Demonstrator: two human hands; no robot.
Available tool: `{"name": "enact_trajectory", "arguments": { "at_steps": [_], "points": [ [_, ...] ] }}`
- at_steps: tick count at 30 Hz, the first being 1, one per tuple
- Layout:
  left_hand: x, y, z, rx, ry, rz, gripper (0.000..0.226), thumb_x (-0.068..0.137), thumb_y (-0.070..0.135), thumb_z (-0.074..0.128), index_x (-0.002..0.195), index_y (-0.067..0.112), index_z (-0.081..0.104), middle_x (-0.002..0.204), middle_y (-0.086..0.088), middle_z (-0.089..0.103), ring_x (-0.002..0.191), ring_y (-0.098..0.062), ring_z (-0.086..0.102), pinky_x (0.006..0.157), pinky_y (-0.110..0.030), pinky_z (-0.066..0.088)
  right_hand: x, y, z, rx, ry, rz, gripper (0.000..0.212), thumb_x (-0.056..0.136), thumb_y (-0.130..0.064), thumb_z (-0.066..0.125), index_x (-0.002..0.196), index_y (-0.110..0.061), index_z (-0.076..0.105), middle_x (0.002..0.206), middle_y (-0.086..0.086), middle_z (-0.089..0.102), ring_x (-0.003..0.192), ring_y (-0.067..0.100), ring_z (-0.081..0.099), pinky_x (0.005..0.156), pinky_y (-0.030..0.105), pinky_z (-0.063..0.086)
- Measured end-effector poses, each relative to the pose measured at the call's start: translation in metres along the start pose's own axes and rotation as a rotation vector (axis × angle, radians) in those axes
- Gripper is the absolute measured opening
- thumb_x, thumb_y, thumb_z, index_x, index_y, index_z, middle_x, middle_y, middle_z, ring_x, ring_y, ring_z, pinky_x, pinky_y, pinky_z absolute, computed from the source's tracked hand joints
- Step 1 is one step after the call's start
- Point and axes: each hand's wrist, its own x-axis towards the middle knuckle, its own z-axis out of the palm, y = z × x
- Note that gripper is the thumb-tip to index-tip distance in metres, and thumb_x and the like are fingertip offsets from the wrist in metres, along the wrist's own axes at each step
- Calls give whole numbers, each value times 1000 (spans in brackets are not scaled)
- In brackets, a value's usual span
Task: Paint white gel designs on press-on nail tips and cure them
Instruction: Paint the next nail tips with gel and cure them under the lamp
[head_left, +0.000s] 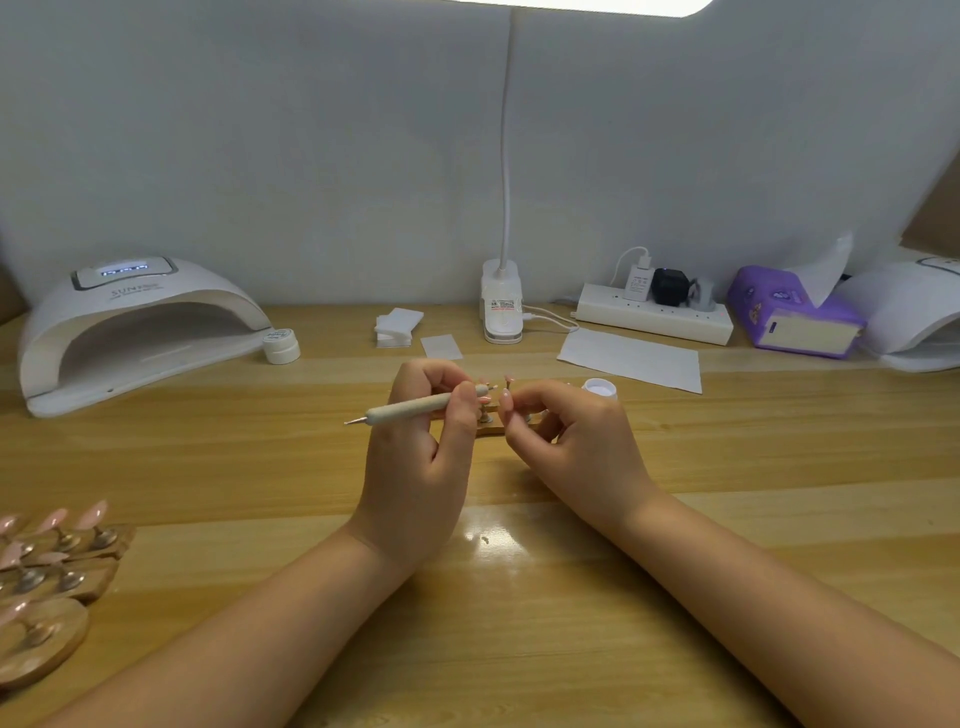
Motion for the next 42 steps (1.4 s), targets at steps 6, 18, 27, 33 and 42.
{"name": "enact_trajectory", "arguments": {
  "at_steps": [6, 18, 27, 33, 42],
  "points": [
    [5, -17, -6, 93, -13, -57, 17, 94, 8, 59, 108, 17, 65, 95, 13, 67, 88, 1, 63, 72, -6, 44, 0, 2, 1, 1, 21, 45, 7, 86, -13, 69, 91, -13, 73, 80, -9, 70, 59, 3, 59, 61, 40, 53],
    [7, -35, -2, 124, -185, -302, 23, 100, 17, 47, 114, 34, 49, 110, 14, 61, 100, 1, 58, 81, -16, 46, 0, 0, 3, 28, 20, 96, 5, 85, -17, 70, 86, -20, 74, 77, -14, 69, 60, 9, 61, 63, 39, 54],
    [6, -39, -2, 83, -206, -357, 19, 100, 22, 45, 114, 34, 49, 112, 12, 62, 105, -7, 61, 92, -43, 52, 1, 1, 1, -24, -67, 123, 9, 84, -17, 69, 88, -23, 75, 81, -10, 70, 68, 7, 60, 66, 38, 54],
    [7, -23, -4, 52, -52, -208, 14, 97, 25, 45, 101, 37, 52, 89, 17, 64, 85, -4, 64, 73, -25, 51, 2, 1, 1, 7, -3, 156, 5, 87, -22, 68, 87, -20, 73, 73, -12, 67, 58, 3, 57, 60, 31, 53],
    [0, -6, -2, 1, -30, 36, 14, 97, 33, 37, 95, 28, 50, 73, 15, 57, 64, -7, 55, 60, -15, 43, 2, 2, 1, 3, 0, 148, 7, 87, -16, 68, 92, -19, 73, 79, -10, 69, 63, -3, 57, 60, 17, 47]
  ]
}}
